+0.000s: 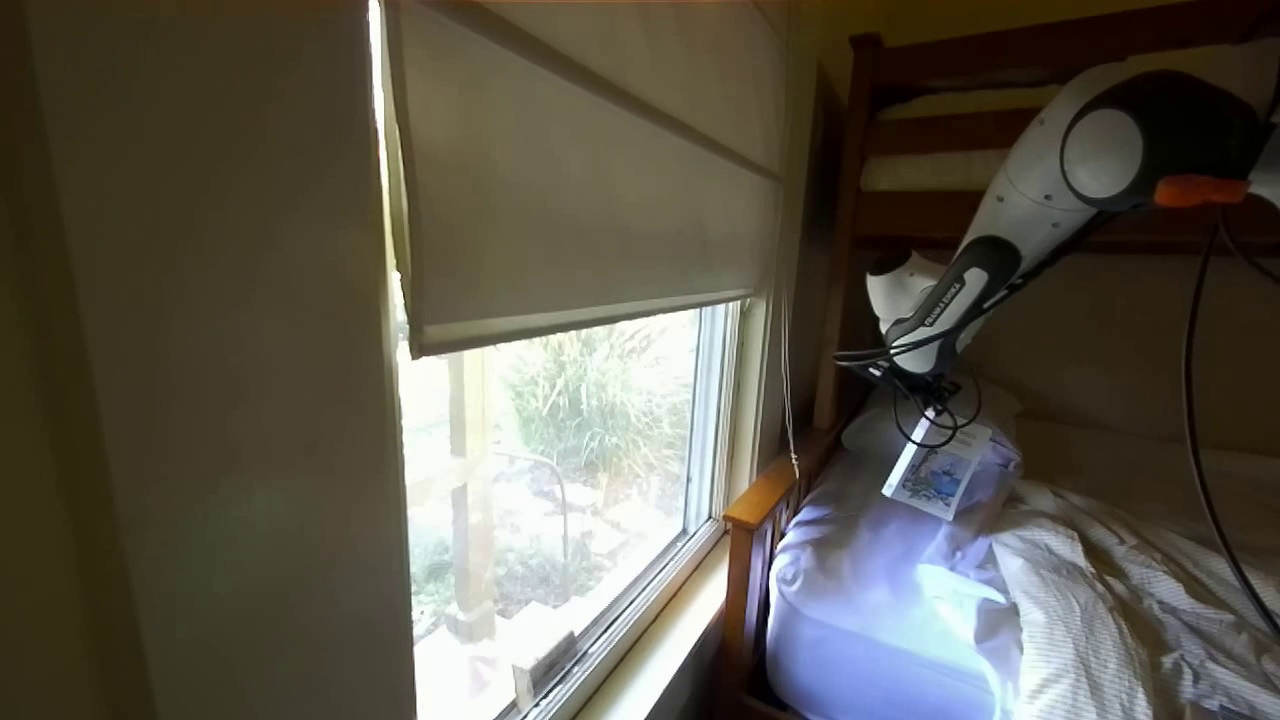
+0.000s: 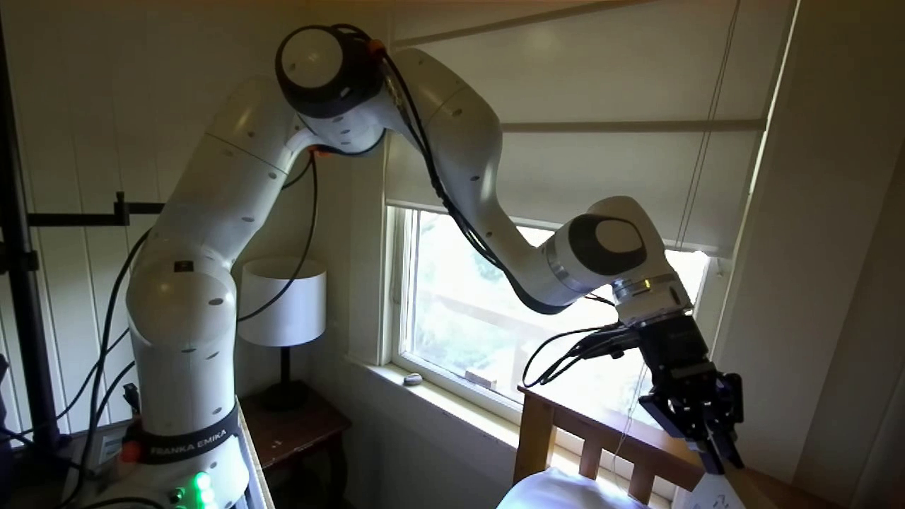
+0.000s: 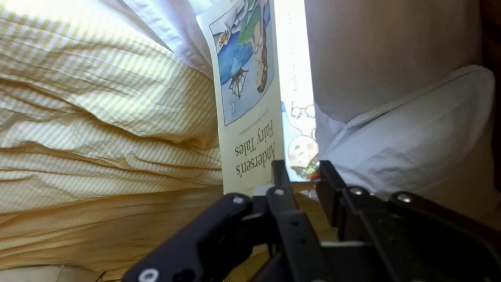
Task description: Move the book to the right
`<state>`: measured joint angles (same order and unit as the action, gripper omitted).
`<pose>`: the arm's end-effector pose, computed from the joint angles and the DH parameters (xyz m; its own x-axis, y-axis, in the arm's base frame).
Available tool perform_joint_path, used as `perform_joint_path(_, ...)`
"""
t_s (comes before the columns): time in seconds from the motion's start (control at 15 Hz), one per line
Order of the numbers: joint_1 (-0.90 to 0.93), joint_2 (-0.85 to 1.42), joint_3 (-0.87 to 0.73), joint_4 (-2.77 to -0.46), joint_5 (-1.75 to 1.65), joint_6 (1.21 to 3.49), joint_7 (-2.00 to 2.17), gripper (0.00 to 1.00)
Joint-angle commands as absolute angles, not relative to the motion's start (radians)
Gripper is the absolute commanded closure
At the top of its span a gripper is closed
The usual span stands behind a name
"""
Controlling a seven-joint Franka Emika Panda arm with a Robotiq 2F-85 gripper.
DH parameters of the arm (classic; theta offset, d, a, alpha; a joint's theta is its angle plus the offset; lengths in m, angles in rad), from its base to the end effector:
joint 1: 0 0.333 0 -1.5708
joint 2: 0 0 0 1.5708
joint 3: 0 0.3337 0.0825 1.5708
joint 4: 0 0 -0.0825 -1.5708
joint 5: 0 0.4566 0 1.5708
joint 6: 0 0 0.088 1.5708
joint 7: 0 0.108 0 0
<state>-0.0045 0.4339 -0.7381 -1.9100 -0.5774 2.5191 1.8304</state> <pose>0.5457 -0.4526 0.3217 -0.4220 -0.6654 0.6157 -0.9011 0.3824 -0.2044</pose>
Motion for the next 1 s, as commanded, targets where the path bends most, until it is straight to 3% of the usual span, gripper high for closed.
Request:
perform_joint_path(0.0, -0.001, 0.475, -0.708, -1.898, -0.619, 2.517, 1.907, 0.94)
perform_joint_path(0.4, 0.015, 0.529, -0.728, -1.883, -0.649, 2.432, 2.062, 0.94)
perform_joint_path(0.47, 0.006, 0.522, -0.724, -1.884, -0.644, 2.405, 2.082, 0.51)
perform_joint_path(0.53, -0.004, 0.515, -0.719, -1.886, -0.638, 2.39, 2.099, 0.5)
perform_joint_path(0.93, -0.034, 0.441, -0.703, -1.912, -0.641, 2.384, 2.179, 0.09)
